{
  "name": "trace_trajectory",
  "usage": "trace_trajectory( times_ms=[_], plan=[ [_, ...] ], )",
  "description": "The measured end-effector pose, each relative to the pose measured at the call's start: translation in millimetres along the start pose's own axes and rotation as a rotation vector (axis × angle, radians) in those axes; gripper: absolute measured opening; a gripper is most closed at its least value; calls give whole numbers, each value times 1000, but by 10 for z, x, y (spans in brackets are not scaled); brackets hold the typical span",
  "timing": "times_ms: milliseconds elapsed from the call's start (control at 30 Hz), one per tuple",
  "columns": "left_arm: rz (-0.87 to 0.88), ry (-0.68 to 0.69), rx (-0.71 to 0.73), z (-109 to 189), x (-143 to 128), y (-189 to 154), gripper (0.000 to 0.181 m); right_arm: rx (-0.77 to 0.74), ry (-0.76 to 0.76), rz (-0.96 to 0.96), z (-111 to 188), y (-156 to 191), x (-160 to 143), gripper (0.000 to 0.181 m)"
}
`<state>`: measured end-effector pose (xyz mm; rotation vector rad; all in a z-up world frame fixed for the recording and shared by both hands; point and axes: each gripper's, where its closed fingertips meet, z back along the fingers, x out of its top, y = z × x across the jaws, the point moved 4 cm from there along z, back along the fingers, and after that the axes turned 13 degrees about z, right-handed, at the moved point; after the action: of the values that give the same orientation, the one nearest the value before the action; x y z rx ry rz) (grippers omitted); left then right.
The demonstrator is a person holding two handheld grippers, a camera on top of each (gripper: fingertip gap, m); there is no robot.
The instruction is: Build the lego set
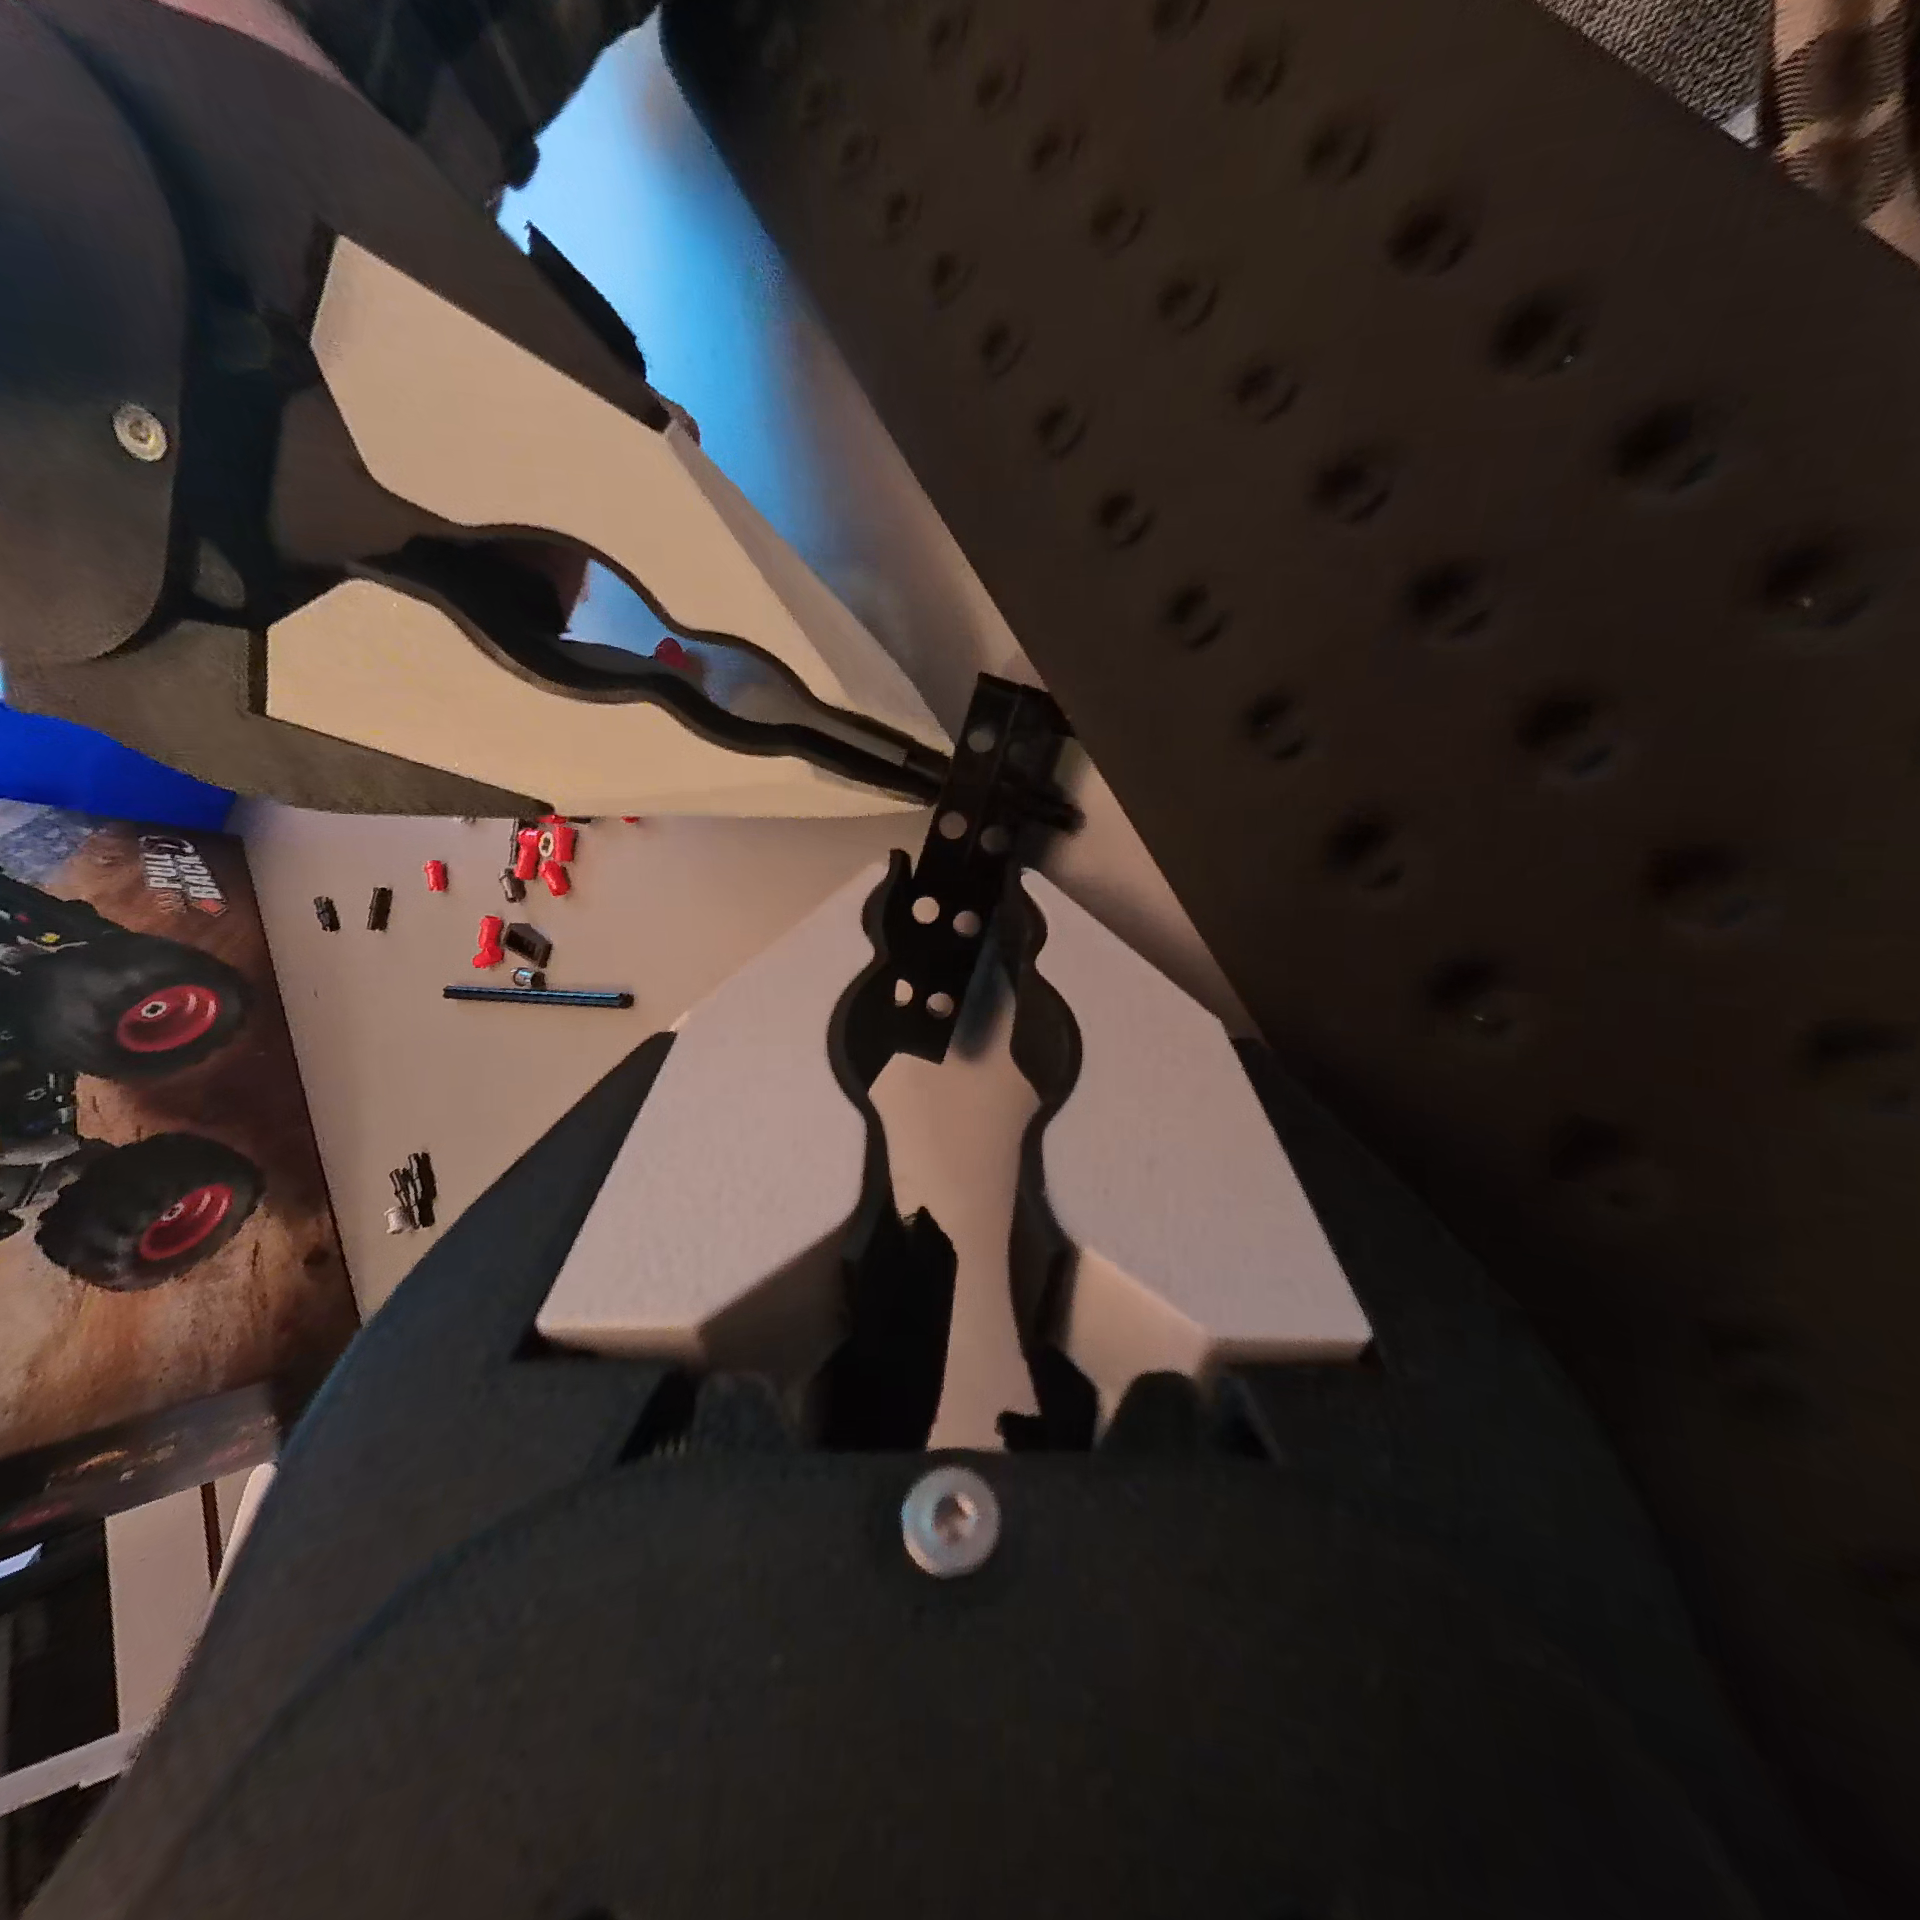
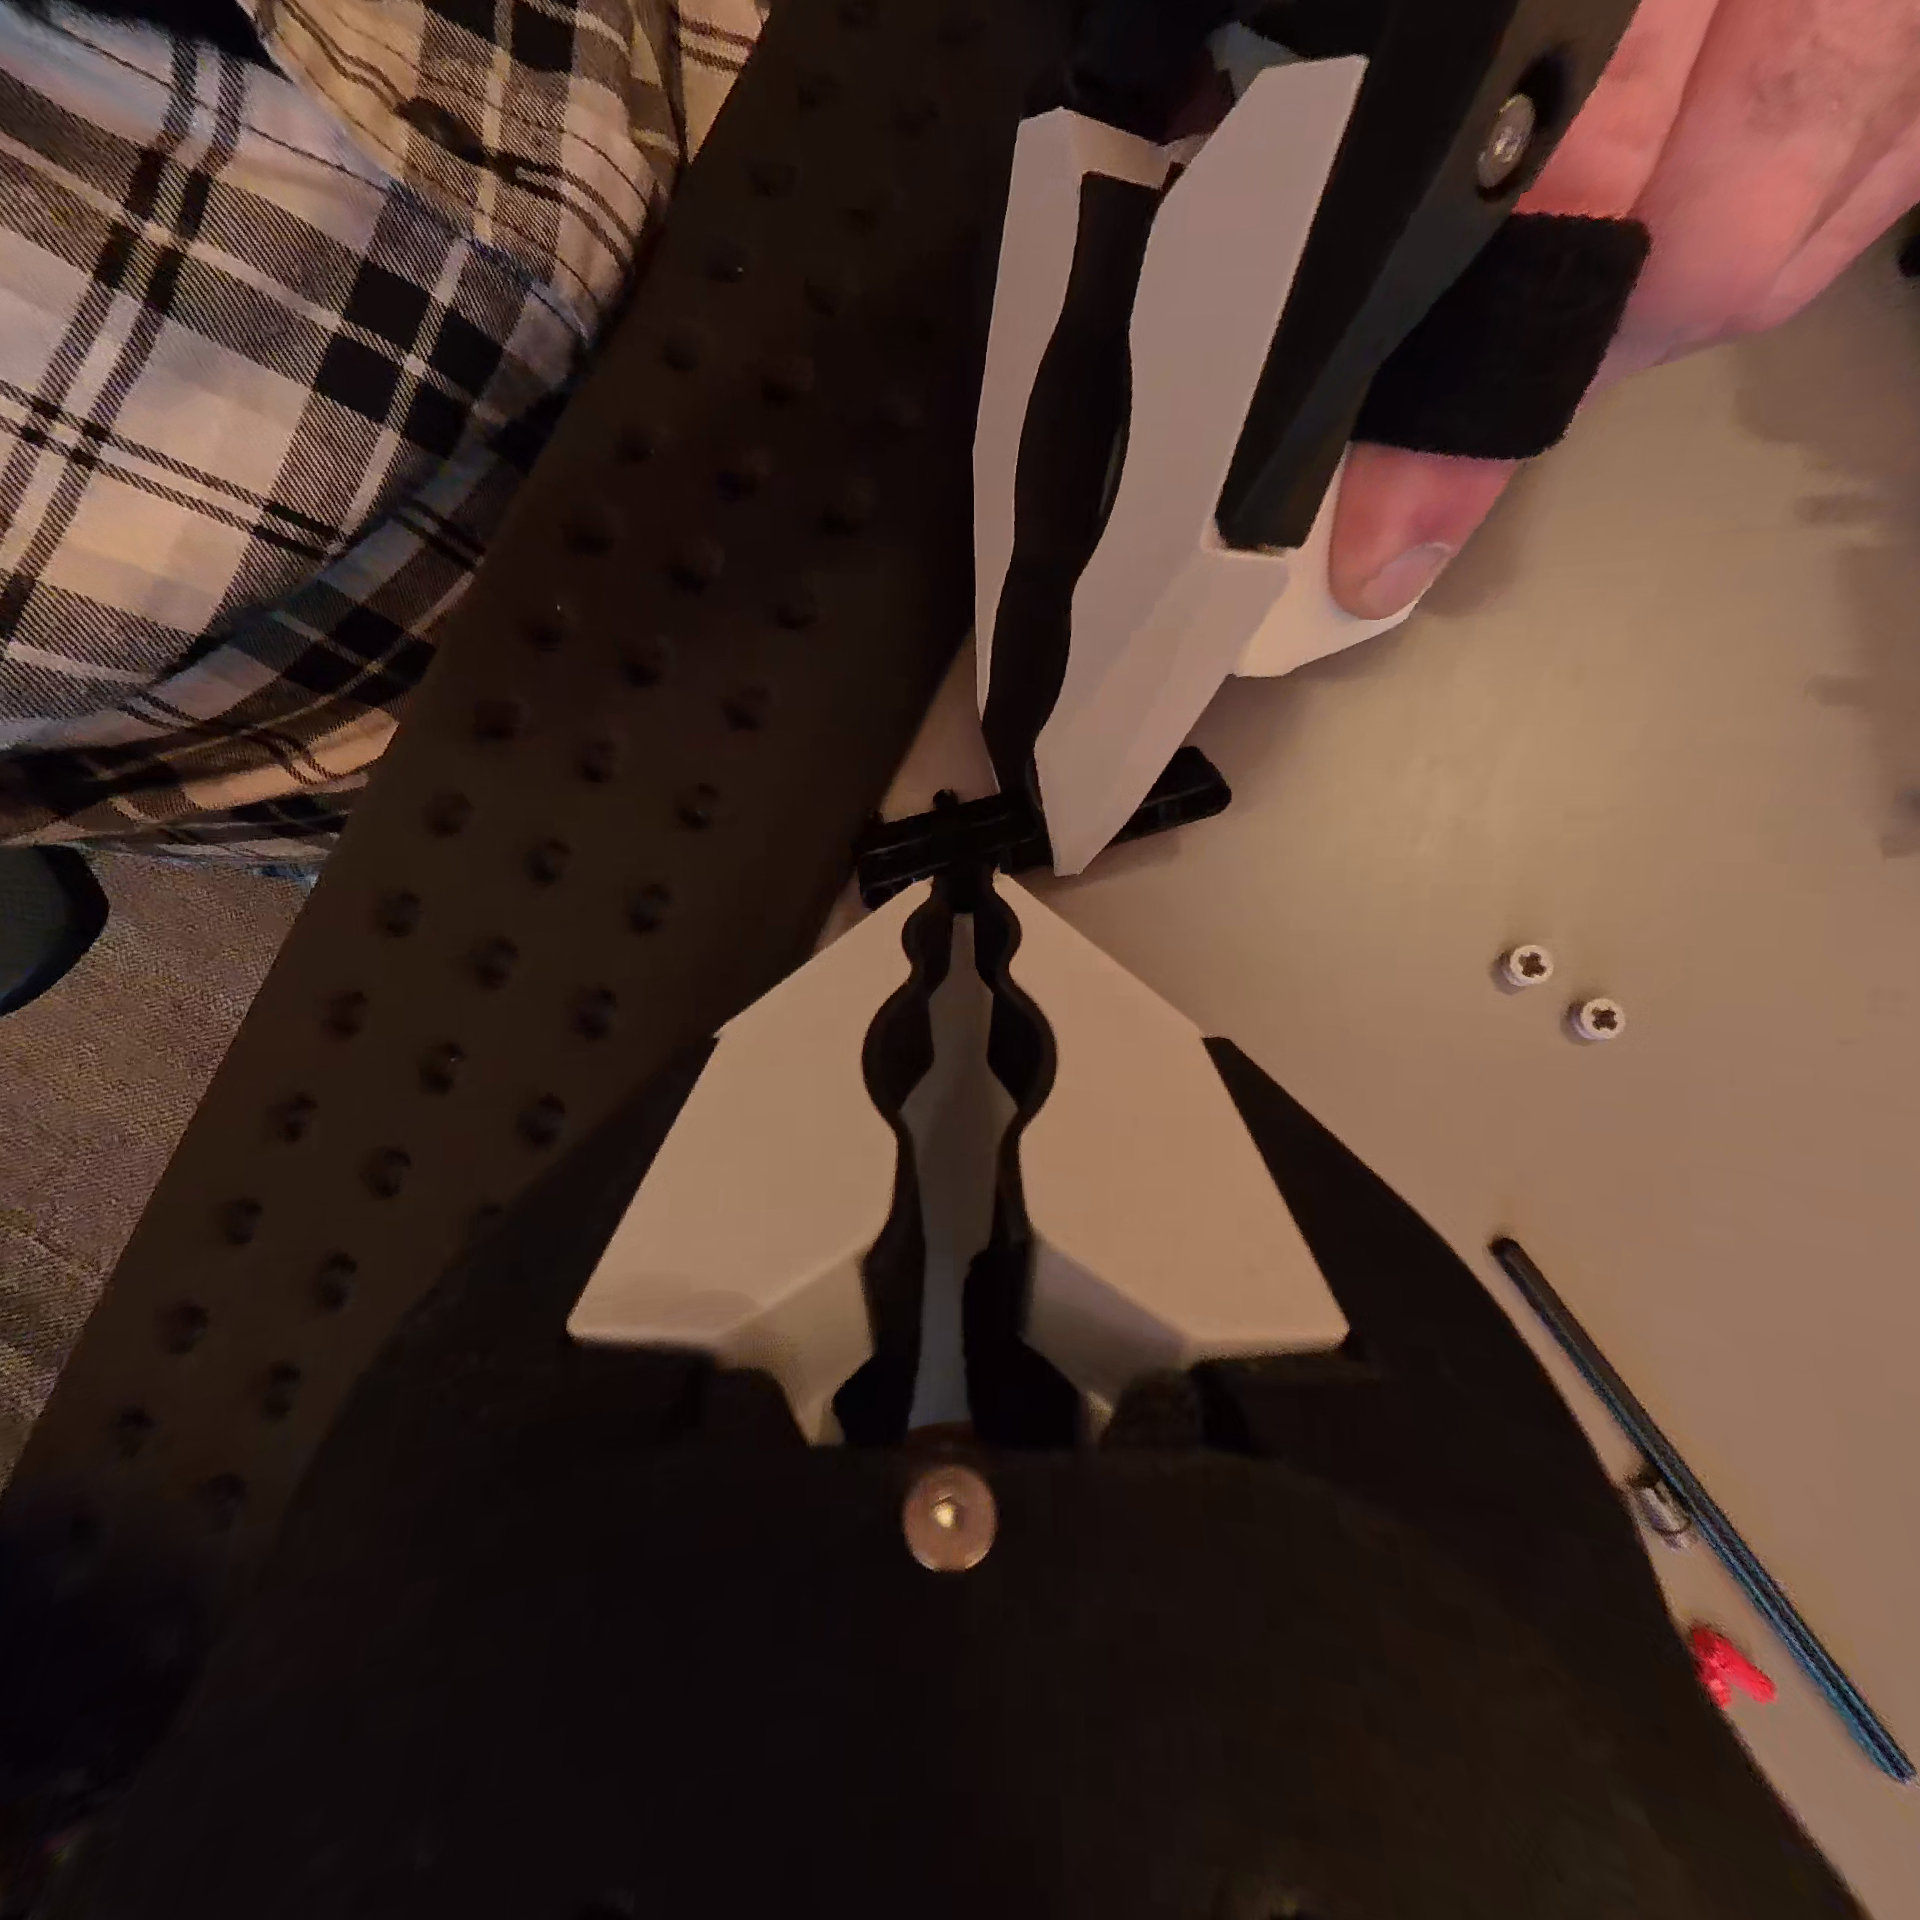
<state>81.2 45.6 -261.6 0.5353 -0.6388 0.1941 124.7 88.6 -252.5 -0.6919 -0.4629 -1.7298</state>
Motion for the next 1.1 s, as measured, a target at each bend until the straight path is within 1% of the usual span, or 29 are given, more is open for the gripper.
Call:
trace_trajectory(
  times_ms=[100,167,267,333,400,467,533,633,667,733,800,867,933,1067,1100],
  plan=[
    [8,0,-5,1,-2,0,15,2,-3,-21,-4,-11,-6,2],
    [31,6,-14,1,-10,7,14,-26,3,-68,20,-50,-45,5],
    [82,21,-29,0,-21,33,14,-116,-12,-113,214,-78,-87,13],
    [118,36,-49,15,-42,45,14,-210,0,-150,400,-110,-156,18],
    [148,45,-62,25,-58,55,15,-321,11,-199,613,-158,-263,16],
    [159,58,-62,27,-68,65,15,-463,50,-276,891,-228,-445,17],
    [173,65,-60,34,-79,80,16,-640,116,-382,1241,-301,-691,14],
    [188,86,-52,50,-105,113,20,-811,193,-522,1676,-303,-1020,10],
    [186,93,-52,55,-113,117,20,-831,218,-566,1753,-298,-1131,9],
    [183,102,-53,59,-122,121,19,-799,254,-634,1765,-302,-1330,12],
    [178,108,-56,61,-125,116,16,-784,322,-631,1717,-365,-1498,12],
    [174,113,-54,61,-130,118,15,-743,301,-634,1592,-479,-1546,13],
    [170,120,-47,67,-140,127,15,-735,292,-647,1497,-624,-1594,15],
    [187,127,-40,84,-158,144,18,-717,273,-725,1367,-850,-1709,16],
    [191,129,-43,92,-163,143,19,-709,239,-731,1347,-893,-1696,16]
  ],
)
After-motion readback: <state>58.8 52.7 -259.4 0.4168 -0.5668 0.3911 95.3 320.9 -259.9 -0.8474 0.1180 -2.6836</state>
